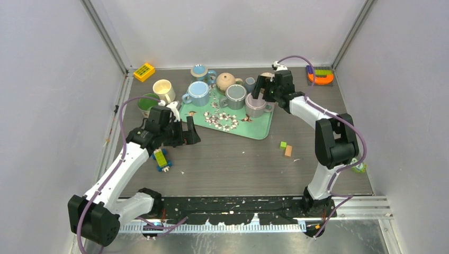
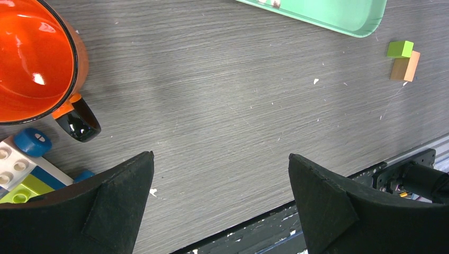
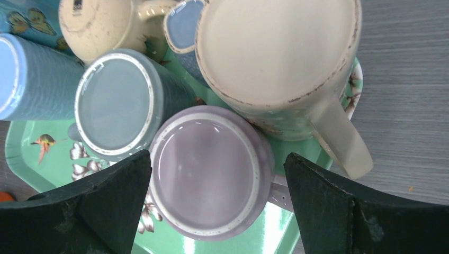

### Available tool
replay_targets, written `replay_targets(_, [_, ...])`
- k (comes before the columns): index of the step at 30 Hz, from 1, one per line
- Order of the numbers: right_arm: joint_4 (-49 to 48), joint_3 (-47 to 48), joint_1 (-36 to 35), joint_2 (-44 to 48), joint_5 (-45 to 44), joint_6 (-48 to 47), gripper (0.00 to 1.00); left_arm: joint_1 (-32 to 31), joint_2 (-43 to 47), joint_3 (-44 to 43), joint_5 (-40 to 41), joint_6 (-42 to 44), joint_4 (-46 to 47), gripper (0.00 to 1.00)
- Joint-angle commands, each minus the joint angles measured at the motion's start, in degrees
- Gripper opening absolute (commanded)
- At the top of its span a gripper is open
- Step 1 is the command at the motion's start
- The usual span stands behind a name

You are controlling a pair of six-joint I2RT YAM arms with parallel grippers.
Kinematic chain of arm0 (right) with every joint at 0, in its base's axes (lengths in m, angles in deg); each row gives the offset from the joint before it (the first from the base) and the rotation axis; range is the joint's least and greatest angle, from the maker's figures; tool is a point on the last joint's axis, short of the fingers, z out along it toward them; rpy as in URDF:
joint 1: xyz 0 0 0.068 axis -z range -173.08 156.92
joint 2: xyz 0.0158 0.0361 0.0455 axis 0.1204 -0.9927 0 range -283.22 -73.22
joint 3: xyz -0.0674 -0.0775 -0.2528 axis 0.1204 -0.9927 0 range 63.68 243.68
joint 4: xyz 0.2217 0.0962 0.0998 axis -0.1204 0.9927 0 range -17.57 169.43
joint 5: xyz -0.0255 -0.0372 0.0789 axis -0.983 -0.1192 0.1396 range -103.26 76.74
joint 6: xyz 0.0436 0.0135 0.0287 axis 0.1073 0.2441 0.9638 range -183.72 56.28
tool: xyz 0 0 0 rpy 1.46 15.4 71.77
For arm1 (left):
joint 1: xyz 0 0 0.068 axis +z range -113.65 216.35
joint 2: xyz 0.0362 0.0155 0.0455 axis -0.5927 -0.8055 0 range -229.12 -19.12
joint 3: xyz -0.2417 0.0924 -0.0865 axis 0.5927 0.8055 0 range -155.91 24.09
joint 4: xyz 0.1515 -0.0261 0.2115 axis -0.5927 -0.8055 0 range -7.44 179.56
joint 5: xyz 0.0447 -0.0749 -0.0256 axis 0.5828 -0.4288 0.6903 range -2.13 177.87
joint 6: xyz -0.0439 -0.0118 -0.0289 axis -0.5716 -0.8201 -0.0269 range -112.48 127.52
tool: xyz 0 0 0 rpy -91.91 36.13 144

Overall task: Turn the mug right side up
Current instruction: Turn over the cup on the tray.

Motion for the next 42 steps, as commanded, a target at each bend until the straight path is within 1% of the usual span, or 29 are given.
replay_targets(1, [-1.5,0.8,-0.1,-0.3,0.7,-0.6,1.00,-0.1,1.0,0.2,-0.5,1.2,0.4,1.00])
replay_targets(7, [-1.5,-2.1,-0.7,1.4,1.2,2.5,1.00,-0.2,0.9,0.2,-0.4,1.3,0.4,1.00])
replay_targets(11, [-1.5,-3.6,-1.9,3.0,1.0,2.9,1.00,-0.2,0.8,0.1,-0.3,1.3,0.4,1.00])
replay_targets(16, [2.1,-4.0,-3.1,5.4,0.8,3.9,1.00,-0.1,0.8,0.1,-0.1,1.4,0.3,1.00])
replay_targets(24, [7.1,-6.2,-9.3,10.7,-3.1,5.2,1.00,-0.2,0.9,0.1,0.2,1.3,0.2,1.00])
replay_targets(28, [11.1,-5.2,-12.9,11.2,-3.6,5.5,1.00,-0.2,0.8,0.2,0.3,1.4,0.3,1.00])
replay_targets(31, [14.8,-3.6,-14.8,11.1,-7.4,5.8,1.00,-0.1,0.7,0.1,0.2,1.5,0.2,1.00])
replay_targets(34, [16.9,-3.8,-14.8,13.7,-11.3,5.9,1.00,-0.2,0.7,0.2,0.3,1.4,0.2,1.00])
replay_targets(39, [20.2,-4.7,-13.4,17.5,-15.5,1.1,1.00,-0.2,0.9,0.4,0.1,1.3,0.3,1.00])
replay_targets(40, [20.3,-5.2,-12.6,17.7,-15.3,0.0,1.00,-0.2,0.9,0.4,-0.1,1.3,0.4,1.00])
replay_targets(42, [19.8,-6.1,-10.9,17.7,-12.0,-2.2,1.00,-0.1,0.6,0.3,-0.4,1.3,0.6,1.00])
